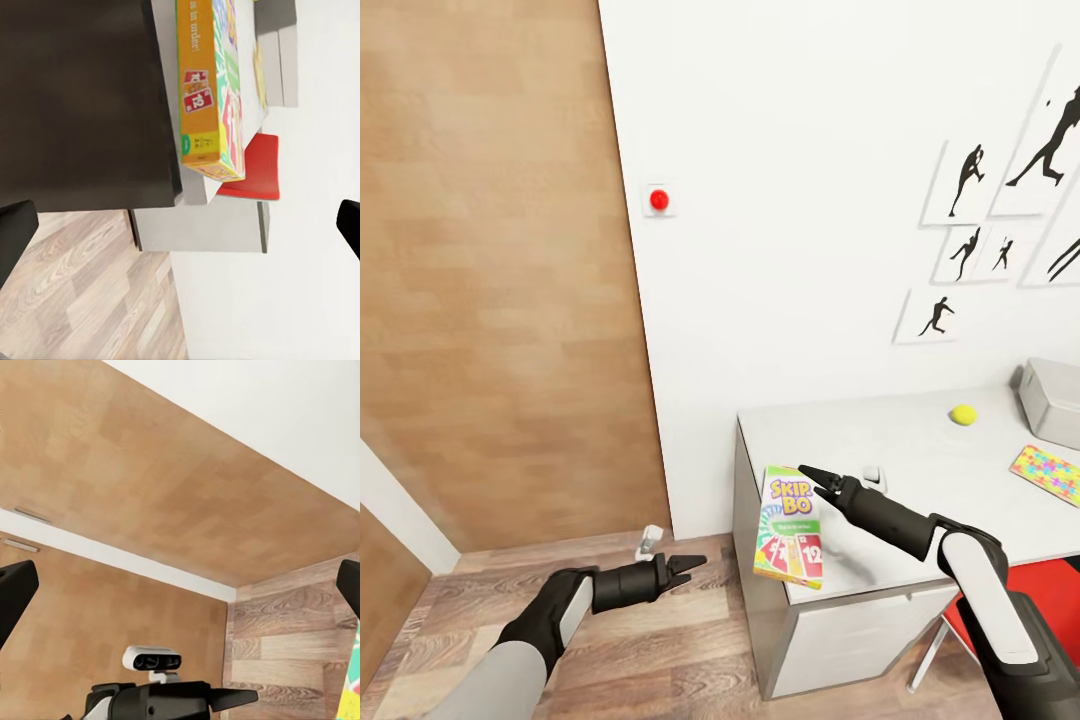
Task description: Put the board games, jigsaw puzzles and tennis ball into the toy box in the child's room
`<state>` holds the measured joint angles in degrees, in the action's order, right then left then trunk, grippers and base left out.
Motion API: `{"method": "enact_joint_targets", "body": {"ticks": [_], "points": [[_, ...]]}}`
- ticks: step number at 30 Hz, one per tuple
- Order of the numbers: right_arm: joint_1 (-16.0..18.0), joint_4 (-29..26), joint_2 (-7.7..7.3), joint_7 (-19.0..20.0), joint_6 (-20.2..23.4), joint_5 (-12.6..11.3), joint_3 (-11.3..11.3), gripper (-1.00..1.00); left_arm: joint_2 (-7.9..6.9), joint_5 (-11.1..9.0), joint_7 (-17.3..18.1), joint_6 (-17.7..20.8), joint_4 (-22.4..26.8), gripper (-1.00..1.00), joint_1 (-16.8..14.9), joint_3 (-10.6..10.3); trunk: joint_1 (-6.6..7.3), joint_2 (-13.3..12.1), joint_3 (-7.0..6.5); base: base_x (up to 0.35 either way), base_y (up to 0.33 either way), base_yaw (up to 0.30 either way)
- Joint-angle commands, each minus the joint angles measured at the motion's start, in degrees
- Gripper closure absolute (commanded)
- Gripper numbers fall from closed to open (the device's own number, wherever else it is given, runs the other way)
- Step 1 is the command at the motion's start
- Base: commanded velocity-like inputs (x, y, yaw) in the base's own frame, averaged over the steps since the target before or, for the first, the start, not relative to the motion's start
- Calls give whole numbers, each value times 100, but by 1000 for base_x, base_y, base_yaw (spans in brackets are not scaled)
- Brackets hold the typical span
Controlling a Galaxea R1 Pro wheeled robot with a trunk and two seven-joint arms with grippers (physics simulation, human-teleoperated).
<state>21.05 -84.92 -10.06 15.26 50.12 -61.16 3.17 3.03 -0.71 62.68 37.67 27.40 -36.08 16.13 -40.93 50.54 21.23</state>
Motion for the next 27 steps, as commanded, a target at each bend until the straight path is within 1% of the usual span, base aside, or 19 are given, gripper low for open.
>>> {"method": "enact_joint_targets", "body": {"ticks": [1,3,7,9,10,11,12,13,14,15,17,21,27], "points": [[5,1,5,38,25,33,8,-100,37,13,17,47,2,-100,-4,31,-1,5,7,0,0,0],[5,1,8,40,28,28,8,-100,97,16,17,42,2,-100,-4,31,-1,5,7,0,0,0],[5,1,3,113,43,24,10,-100,135,18,17,40,2,-100,-4,27,-1,5,7,0,0,0],[5,-5,-1,361,51,23,16,-100,149,18,15,39,-1,-100,-4,24,-1,5,7,0,0,0],[5,-14,-3,498,54,25,18,-100,152,18,13,37,-2,-100,-4,24,-1,5,7,0,0,0],[3,-31,-12,841,58,33,21,-100,161,18,3,35,-4,-100,-4,23,-1,5,7,0,0,0],[-2,-37,-16,1034,58,42,22,-100,170,18,-7,34,-6,-100,-4,23,-1,5,7,0,0,0],[-31,-38,-21,1419,49,66,26,-100,205,18,-39,32,-16,-100,-4,23,-1,5,7,0,0,0],[-52,-34,-25,1599,42,77,28,-100,225,18,-63,32,-23,-100,-4,21,-1,5,7,0,0,0],[-100,-24,-32,1911,29,96,32,-100,256,18,-120,31,-38,-100,-4,15,-1,5,7,16,0,0],[-148,-18,-40,2198,18,116,37,-100,286,18,-200,26,-53,-100,-4,10,-1,5,7,53,0,0],[-184,-10,-44,2415,5,136,37,-100,312,18,-274,16,-64,-100,-4,6,-1,5,7,125,0,0],[-196,-8,-25,2480,-1,146,33,-100,320,18,-296,13,-68,-100,-4,5,-1,5,7,70,0,0]]}}
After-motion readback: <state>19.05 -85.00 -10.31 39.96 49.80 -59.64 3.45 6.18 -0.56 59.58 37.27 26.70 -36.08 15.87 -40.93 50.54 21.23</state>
